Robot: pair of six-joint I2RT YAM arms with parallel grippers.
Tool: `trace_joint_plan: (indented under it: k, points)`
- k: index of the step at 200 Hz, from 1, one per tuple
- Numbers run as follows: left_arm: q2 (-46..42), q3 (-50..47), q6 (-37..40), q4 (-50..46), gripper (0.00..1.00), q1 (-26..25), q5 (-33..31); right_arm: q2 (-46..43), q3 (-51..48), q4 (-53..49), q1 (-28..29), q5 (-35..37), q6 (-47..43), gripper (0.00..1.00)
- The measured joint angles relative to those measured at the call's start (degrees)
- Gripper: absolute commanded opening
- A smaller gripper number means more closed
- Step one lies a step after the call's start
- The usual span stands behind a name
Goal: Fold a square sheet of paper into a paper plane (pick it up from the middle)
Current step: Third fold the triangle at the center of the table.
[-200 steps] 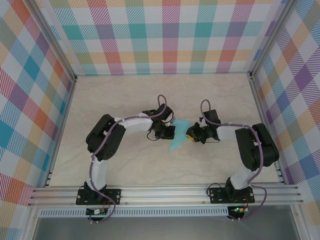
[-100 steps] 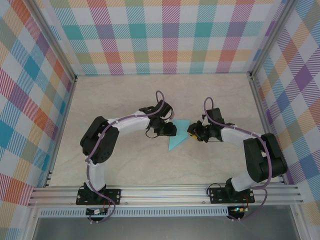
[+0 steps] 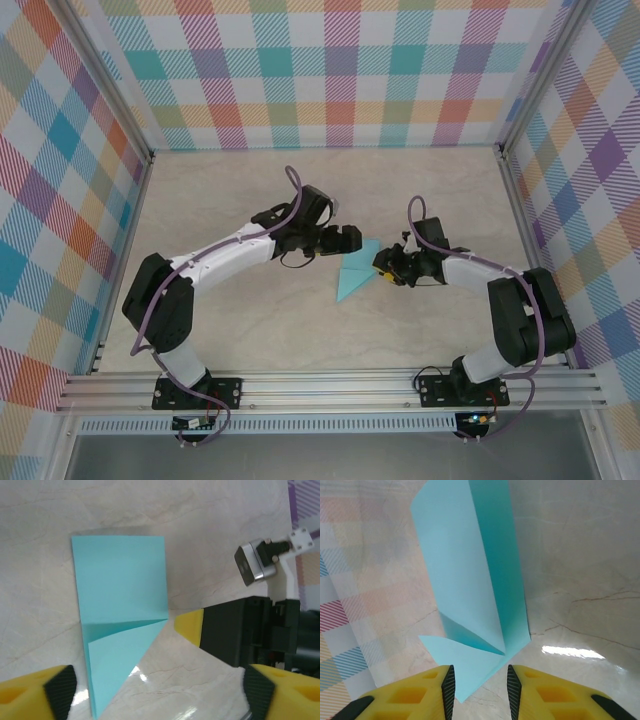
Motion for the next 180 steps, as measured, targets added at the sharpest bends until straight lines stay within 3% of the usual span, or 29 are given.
trace_joint_plan:
  k: [48, 180]
  points:
    - [0.0, 3.2, -6.4, -0.7, 1.00, 0.3, -0.2, -8.4, -1.2, -2.4, 0.0, 0.5, -1.5, 0.40]
    - [-1.7, 7.6, -9.0, -0.3, 1.00, 0.3, -2.4, -7.9, -4.7, -0.5, 3.1, 3.0, -2.3, 0.41]
